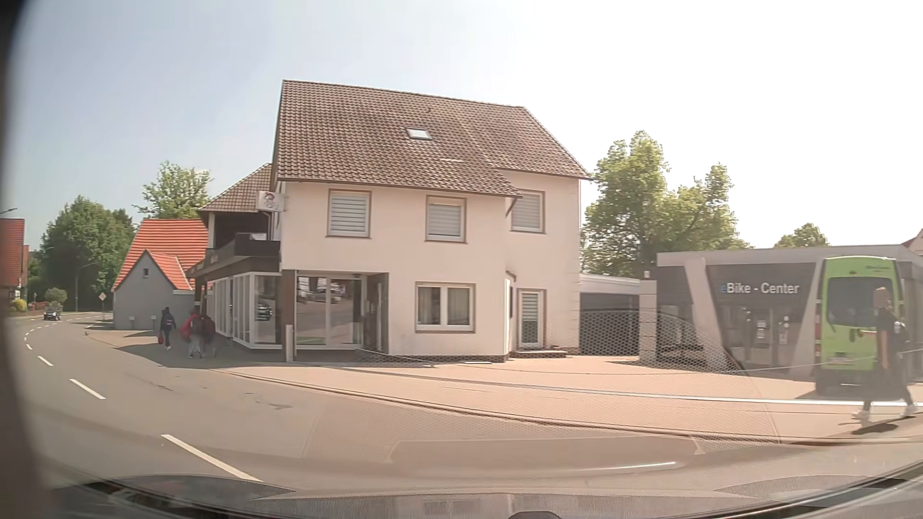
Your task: Follow the waypoints while adhering to traffic rules and regulations
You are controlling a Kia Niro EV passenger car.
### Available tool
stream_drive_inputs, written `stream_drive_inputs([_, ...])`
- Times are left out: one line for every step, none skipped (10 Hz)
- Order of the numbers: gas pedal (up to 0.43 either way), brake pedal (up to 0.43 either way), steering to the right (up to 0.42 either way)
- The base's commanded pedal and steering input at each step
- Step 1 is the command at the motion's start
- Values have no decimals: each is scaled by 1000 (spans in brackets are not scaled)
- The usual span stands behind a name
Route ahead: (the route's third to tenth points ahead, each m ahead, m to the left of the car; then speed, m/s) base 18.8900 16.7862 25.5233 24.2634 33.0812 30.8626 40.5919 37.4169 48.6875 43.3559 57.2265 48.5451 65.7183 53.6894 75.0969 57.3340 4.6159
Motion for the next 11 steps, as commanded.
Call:
stream_drive_inputs([378,0,-479])
stream_drive_inputs([378,0,-466])
stream_drive_inputs([378,0,-458])
stream_drive_inputs([378,0,-445])
stream_drive_inputs([378,0,-429])
stream_drive_inputs([378,0,-413])
stream_drive_inputs([378,0,-392])
stream_drive_inputs([378,0,-370])
stream_drive_inputs([378,0,-356])
stream_drive_inputs([378,0,-333])
stream_drive_inputs([378,0,-301])
